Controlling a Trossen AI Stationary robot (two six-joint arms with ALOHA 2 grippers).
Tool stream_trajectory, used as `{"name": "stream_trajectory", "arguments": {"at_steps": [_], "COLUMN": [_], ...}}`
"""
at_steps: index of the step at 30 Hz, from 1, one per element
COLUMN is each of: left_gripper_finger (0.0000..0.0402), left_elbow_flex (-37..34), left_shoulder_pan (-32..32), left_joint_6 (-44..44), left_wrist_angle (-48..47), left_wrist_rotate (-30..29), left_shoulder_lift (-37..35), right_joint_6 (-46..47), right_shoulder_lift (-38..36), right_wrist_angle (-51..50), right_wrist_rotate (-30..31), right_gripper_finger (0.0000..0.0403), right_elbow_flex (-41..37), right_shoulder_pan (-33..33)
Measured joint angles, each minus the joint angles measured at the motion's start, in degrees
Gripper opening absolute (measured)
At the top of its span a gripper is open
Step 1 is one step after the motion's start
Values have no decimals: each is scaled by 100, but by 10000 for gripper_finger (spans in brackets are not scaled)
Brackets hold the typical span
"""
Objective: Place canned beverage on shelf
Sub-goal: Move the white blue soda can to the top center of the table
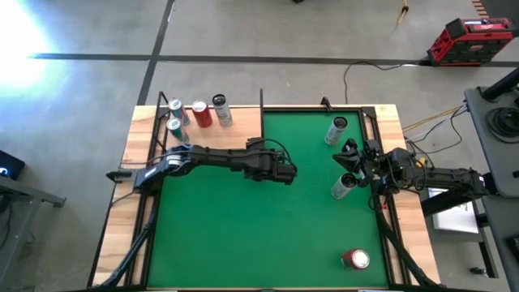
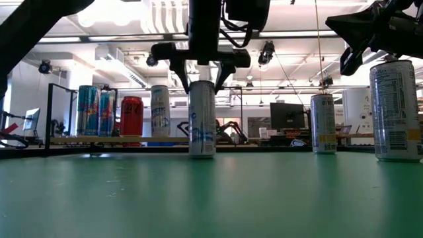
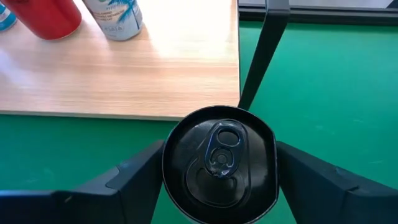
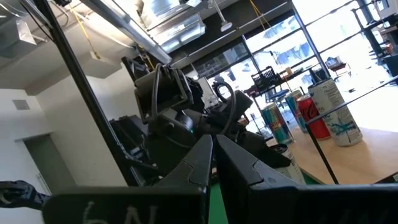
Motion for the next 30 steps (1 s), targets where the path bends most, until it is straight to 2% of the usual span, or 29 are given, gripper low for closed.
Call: {"name": "stream_trajectory", "arguments": {"at_steps": [8, 16, 19, 22, 26, 30], "left_gripper_finger": [290, 365, 392, 392, 385, 385], "left_elbow_flex": [73, 116, 173, 308, 512, 734], "left_shoulder_pan": [-88, -252, -315, -375, -425, -417], "left_joint_6": [546, 602, 867, 1597, 3078, 4472], "left_wrist_angle": [15, 31, -22, -166, -159, -157], "left_wrist_rotate": [17, 22, 58, 144, 305, 863], "left_shoulder_lift": [-2, -2, -2, -6, -8, -22], "right_joint_6": [0, 0, 1, 2, 1, 0], "right_shoulder_lift": [0, 0, 1, 2, 1, 2], "right_wrist_angle": [0, 0, 0, 0, 0, 0], "right_wrist_rotate": [0, 0, -1, 0, -1, 0], "right_gripper_finger": [13, 13, 13, 13, 13, 13], "right_elbow_flex": [-1, -1, 0, -1, -1, 0], "right_shoulder_pan": [-1, -1, 0, -1, 0, -1]}}
